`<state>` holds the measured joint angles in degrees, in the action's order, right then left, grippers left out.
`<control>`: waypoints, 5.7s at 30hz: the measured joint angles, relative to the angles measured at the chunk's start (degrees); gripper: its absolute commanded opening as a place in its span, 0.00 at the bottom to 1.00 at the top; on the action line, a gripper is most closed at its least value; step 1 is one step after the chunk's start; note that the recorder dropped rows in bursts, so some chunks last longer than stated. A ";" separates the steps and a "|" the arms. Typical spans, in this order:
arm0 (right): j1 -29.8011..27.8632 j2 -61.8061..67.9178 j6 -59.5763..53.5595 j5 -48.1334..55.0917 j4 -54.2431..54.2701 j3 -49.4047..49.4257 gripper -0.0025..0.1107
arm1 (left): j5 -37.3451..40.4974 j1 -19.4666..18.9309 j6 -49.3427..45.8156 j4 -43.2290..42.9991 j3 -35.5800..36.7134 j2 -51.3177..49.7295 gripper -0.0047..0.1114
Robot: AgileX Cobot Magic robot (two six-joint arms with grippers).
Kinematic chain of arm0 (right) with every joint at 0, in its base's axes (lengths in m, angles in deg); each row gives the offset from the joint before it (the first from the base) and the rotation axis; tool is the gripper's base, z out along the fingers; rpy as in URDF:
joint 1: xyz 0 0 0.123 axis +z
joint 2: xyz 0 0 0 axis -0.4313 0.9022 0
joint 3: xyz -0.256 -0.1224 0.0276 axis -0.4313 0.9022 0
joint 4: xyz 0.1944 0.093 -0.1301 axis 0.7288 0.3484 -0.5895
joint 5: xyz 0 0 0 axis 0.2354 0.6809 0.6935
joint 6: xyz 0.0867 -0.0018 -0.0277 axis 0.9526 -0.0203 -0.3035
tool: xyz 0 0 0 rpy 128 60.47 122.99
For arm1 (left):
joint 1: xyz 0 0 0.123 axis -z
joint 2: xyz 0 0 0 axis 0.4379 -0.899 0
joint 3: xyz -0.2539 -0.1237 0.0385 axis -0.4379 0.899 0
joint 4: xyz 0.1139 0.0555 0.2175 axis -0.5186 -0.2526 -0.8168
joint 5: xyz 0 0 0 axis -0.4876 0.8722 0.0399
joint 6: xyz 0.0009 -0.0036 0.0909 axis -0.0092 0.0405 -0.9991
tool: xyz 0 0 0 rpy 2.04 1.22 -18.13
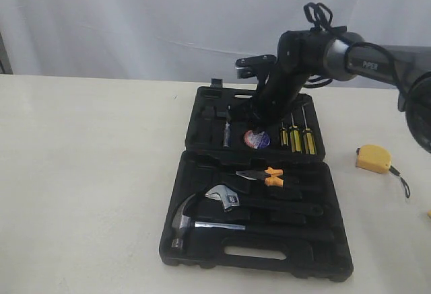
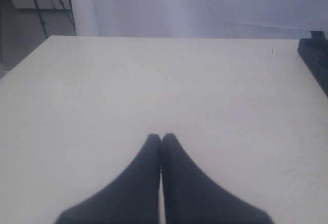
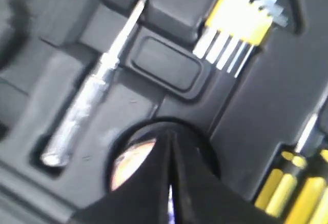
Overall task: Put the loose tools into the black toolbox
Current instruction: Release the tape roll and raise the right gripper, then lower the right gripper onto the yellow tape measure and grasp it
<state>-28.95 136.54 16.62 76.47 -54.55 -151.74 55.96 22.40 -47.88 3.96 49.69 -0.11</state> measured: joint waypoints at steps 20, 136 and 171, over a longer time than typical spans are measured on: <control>-0.28 -9.79 -0.25 5.40 -3.12 0.00 0.02 | 0.00 0.00 0.00 0.00 0.00 0.00 0.04; -13.55 -5.85 17.10 9.20 -25.59 14.47 0.54 | 0.00 0.00 0.00 0.00 0.00 0.00 0.04; -20.99 -3.23 5.43 4.17 -7.11 13.82 0.82 | 0.00 0.00 0.00 0.00 0.00 0.00 0.04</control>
<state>-49.94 133.31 22.05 80.65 -61.66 -137.92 55.96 22.40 -47.88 3.96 49.69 -0.11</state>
